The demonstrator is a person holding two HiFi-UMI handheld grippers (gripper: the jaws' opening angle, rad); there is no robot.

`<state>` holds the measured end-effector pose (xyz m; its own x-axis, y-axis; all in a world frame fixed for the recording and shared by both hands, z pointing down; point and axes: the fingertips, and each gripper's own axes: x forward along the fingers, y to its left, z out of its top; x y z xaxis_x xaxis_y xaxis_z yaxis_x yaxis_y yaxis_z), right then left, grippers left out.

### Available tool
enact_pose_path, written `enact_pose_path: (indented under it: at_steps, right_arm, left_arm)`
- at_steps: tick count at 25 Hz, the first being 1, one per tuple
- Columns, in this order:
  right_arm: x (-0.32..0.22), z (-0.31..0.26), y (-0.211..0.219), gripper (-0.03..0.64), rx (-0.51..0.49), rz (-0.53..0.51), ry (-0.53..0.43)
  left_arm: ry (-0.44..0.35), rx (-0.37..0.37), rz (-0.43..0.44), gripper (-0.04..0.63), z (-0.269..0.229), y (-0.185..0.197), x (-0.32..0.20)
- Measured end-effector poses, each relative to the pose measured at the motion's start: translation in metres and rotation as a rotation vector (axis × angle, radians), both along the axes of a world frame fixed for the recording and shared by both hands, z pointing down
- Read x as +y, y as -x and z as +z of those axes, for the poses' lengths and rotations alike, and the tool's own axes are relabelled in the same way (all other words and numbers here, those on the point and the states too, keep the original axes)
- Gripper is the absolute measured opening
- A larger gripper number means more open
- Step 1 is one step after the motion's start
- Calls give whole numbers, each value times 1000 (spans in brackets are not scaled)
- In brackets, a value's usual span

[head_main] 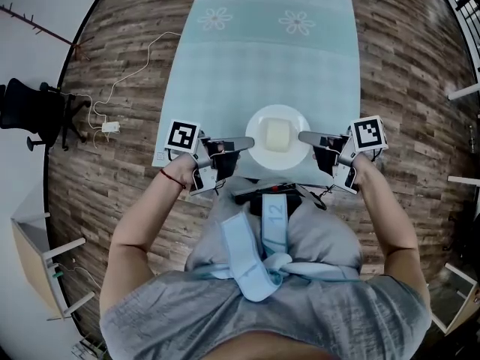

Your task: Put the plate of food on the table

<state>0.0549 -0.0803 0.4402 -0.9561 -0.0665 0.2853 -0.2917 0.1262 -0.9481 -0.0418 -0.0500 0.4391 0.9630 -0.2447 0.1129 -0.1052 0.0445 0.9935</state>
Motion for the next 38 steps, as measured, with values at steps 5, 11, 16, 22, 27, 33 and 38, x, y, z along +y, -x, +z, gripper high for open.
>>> enact_pose_path:
  at_steps: [5, 11, 16, 22, 27, 33, 38]
  right_arm:
    - [-11, 12, 3, 37, 19, 2, -18]
    - [-14, 28, -2, 37, 31, 35, -23]
    - [-39, 44, 6, 37, 25, 51, -34]
    - [-47, 67, 13, 37, 21, 54, -62]
    - [-78, 84, 17, 37, 62, 72, -41]
    - [-94, 102, 24, 37, 77, 86, 0]
    - [-118, 119, 26, 37, 80, 92, 1]
  left_arm:
    - [-8, -5, -12, 26, 10, 3, -10]
    - [-30, -29, -1, 26, 29, -1, -16]
    - [-18, -48, 13, 26, 46, 9, -41]
    - [-16, -80, 45, 26, 72, 16, -50]
    - [1, -108, 44, 26, 88, 23, -81]
    - [20, -134, 58, 28, 105, 31, -100]
    - [33, -142, 50, 28, 119, 34, -121]
